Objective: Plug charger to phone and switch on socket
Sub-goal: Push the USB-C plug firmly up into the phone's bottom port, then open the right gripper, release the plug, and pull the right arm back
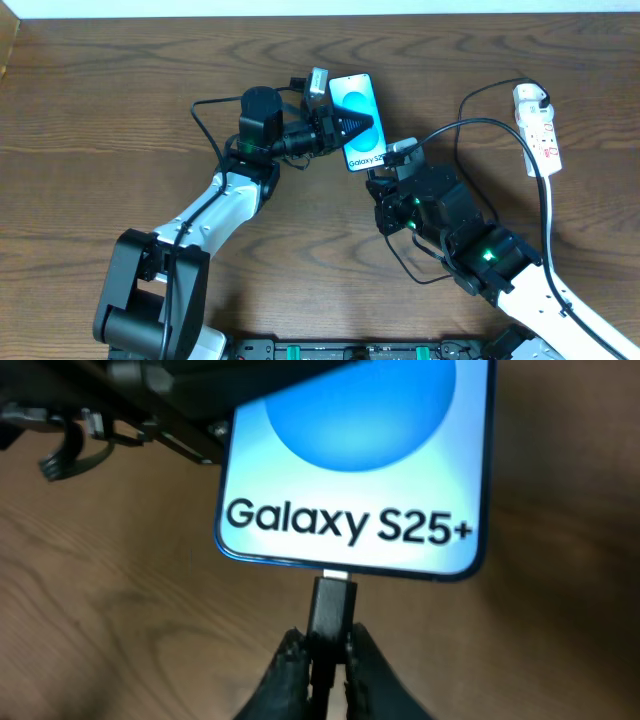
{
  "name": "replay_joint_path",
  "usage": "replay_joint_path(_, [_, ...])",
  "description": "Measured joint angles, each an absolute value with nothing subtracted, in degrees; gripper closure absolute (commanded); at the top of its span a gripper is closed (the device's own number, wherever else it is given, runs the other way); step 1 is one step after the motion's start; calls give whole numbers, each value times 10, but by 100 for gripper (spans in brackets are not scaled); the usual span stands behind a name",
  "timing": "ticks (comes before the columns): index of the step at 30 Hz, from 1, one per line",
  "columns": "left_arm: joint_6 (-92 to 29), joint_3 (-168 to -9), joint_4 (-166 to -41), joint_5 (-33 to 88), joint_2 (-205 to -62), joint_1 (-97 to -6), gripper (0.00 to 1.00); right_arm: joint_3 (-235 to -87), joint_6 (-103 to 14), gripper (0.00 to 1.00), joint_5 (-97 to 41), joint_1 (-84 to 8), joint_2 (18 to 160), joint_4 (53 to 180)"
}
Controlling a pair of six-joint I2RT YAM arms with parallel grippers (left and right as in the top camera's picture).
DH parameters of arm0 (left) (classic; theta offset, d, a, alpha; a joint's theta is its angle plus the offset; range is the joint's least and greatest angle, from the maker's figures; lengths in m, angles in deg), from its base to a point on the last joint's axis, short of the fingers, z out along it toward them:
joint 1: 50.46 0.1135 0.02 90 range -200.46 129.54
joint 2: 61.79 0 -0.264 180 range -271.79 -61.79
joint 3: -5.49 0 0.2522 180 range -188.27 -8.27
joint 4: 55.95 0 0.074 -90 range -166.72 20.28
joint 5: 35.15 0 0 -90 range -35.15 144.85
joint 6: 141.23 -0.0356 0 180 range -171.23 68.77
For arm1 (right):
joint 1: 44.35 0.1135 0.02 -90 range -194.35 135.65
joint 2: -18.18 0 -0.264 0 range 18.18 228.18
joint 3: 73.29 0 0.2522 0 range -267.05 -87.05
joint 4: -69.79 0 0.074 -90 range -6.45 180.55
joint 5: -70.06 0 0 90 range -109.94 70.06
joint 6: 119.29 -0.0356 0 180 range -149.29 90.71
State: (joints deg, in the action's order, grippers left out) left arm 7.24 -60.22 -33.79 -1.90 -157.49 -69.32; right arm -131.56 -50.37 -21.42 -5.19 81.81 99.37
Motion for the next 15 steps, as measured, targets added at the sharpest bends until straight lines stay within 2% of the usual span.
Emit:
replay_joint_path(11, [76, -604, -333, -7, -1575, -678, 92, -1302, -512, 99, -204, -51, 833, 922])
replay_joint_path(12, [76, -604, -334, -7, -1575, -678, 93, -1302, -514, 96, -204, -50, 833, 923])
replay_joint_path(15, [76, -604, -334, -8, -1575, -679, 93, -1302, -522, 79, -203, -50, 833, 924])
